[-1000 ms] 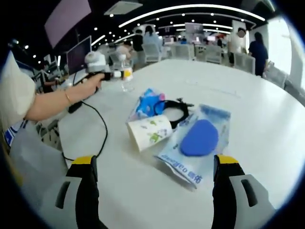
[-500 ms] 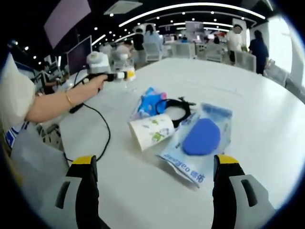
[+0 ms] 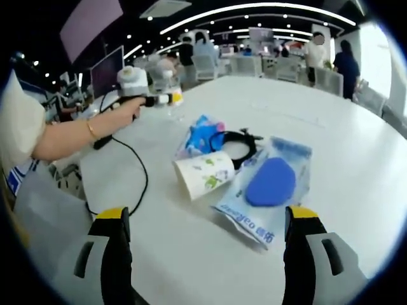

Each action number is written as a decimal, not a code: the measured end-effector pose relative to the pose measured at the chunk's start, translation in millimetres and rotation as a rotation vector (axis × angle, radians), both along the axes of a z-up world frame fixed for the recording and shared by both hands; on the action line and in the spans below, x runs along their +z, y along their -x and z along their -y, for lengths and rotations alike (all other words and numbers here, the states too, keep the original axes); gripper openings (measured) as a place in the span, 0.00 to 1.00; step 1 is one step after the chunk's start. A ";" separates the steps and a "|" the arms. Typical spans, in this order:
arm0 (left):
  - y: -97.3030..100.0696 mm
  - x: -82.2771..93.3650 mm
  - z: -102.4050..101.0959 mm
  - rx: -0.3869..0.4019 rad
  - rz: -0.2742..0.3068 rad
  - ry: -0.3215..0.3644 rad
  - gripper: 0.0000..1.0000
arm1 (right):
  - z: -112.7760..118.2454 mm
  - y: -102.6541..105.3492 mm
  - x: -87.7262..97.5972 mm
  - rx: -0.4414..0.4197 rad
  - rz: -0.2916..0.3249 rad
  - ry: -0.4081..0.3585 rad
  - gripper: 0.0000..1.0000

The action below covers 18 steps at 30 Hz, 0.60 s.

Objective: Arrange the tabletop items into an orderly group along one side of the table until the central work area is clear of visible clutter.

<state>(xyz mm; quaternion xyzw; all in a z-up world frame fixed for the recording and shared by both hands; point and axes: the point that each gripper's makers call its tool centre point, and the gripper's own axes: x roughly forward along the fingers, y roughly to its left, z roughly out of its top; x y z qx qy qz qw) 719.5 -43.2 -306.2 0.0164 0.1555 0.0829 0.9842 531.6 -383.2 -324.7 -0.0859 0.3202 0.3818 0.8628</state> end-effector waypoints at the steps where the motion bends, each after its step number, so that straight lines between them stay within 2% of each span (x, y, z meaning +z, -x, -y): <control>1: 1.1 1.0 0.9 -0.001 -0.005 -0.001 0.56 | 0.1 0.0 0.1 0.002 0.004 0.005 1.00; 5: 9.0 9.0 9.9 -0.032 -0.001 0.018 0.63 | -3.1 1.2 2.0 0.009 0.005 -0.002 1.00; 10: 23.9 15.2 17.6 -0.061 -0.014 0.041 0.79 | -5.4 2.3 4.0 0.015 0.007 -0.006 1.00; 18: 49.1 24.4 25.9 -0.113 -0.031 0.032 0.94 | -8.3 3.3 9.7 0.027 0.028 -0.006 1.00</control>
